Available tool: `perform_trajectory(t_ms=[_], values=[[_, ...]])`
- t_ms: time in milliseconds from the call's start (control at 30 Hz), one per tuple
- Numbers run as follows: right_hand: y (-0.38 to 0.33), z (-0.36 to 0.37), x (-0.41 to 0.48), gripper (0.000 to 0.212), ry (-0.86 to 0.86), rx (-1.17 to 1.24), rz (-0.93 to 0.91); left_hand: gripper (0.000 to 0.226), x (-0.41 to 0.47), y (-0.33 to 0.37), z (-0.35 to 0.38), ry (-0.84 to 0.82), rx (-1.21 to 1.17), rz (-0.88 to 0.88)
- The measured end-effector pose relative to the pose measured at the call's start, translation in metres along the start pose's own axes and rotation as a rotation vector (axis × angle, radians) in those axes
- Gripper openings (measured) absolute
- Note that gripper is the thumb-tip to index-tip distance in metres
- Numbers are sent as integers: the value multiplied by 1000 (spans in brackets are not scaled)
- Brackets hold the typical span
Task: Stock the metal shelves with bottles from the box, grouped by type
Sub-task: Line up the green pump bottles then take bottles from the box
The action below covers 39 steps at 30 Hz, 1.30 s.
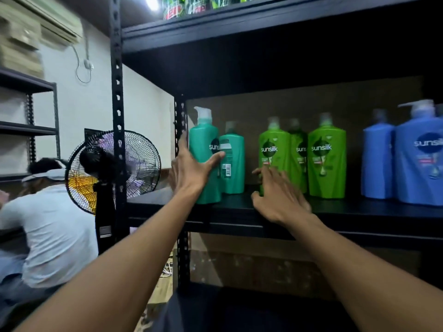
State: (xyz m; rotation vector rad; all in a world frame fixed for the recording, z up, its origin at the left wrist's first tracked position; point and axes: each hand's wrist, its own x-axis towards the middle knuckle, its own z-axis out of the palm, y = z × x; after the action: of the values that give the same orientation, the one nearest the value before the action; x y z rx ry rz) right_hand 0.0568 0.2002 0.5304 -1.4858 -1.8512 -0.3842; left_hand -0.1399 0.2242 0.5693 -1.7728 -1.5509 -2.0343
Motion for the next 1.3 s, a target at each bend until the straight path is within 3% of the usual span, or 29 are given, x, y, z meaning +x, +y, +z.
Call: perform_trajectory(t_ms=[133,300,600,733,900,1100,1300], values=[[-1,2,0,44,-98,-63,25,80,-21,-25,24,-80,62,-51],[-3,-1,-1,45,-151,-124,64,68,3,-37,44,-220,161,-244],[-5,-1,-1,47,-206,-160,133,101,25,-51,63,-339,304,-418],[-5,0,0,48,-224,-181,146,104,19,-47,61,-432,489,-409],[-5,0,-1,49,-225,-194,146,97,23,-50,63,-447,538,-382],[-4,0,-1,50,-218,-207,150,76,18,-43,59,-418,591,-368],[-4,2,0,51,-218,-217,150,85,13,-36,55,-434,609,-391]])
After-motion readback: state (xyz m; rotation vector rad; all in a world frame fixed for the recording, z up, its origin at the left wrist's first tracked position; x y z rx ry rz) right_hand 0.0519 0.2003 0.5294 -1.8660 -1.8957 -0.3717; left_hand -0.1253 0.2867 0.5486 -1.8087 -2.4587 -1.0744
